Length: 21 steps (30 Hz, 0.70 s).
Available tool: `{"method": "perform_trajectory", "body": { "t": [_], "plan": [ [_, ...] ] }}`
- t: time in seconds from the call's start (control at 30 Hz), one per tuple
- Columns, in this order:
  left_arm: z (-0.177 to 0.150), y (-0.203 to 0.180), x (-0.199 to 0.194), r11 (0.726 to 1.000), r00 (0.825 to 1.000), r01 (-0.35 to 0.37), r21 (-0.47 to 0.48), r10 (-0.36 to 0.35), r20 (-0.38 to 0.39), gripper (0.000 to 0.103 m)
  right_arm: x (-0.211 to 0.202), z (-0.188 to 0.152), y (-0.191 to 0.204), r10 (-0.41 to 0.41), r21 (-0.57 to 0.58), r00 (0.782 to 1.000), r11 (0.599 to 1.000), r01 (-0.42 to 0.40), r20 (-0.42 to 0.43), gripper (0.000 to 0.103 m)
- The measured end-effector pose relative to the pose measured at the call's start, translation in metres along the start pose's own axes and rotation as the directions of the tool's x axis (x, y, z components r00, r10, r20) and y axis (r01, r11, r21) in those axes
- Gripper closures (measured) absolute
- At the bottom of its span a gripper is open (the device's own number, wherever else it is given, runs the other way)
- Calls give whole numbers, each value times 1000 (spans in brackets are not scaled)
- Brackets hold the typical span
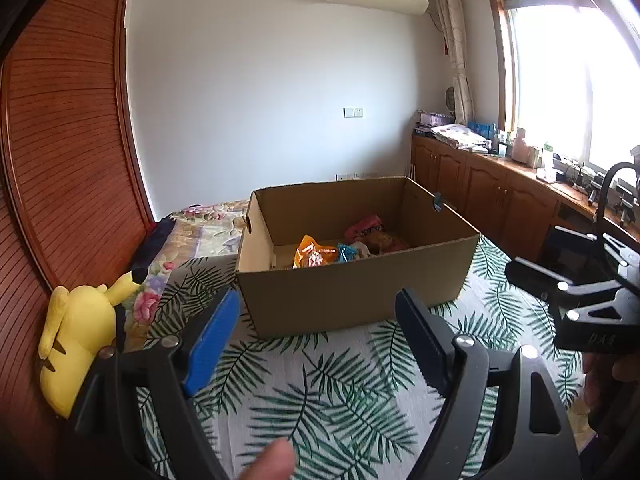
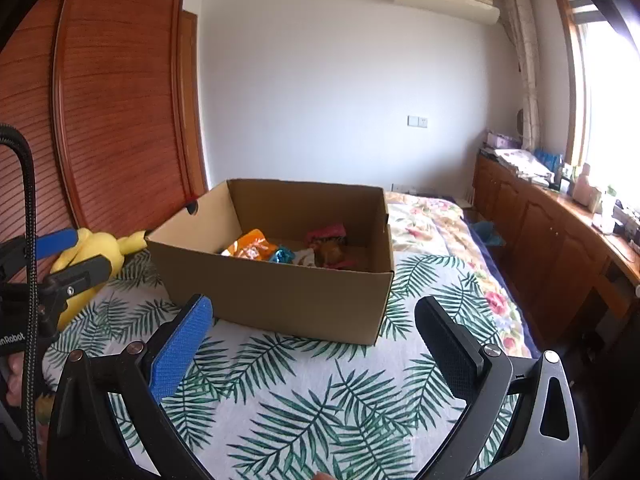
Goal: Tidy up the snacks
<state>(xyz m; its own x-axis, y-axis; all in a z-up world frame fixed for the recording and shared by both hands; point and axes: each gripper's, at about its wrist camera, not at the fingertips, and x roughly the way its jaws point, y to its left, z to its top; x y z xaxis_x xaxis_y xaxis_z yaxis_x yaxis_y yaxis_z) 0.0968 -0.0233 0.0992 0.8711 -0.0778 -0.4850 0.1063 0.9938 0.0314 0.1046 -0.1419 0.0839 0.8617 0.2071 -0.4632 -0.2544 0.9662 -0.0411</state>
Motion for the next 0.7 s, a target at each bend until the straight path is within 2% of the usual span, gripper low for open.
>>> {"method": "perform_trajectory", "body": {
  "t": [0.23, 0.7],
  "plan": [
    [-8, -5, -28, 999, 1000, 13, -40, -12, 19, 22, -38, 0, 5, 5, 1, 999, 1000, -5, 49, 0],
    [-25, -14, -83, 999, 996, -30, -38, 33, 84, 22, -98, -9, 11, -3, 34, 993, 999, -1, 116, 0]
  ]
}}
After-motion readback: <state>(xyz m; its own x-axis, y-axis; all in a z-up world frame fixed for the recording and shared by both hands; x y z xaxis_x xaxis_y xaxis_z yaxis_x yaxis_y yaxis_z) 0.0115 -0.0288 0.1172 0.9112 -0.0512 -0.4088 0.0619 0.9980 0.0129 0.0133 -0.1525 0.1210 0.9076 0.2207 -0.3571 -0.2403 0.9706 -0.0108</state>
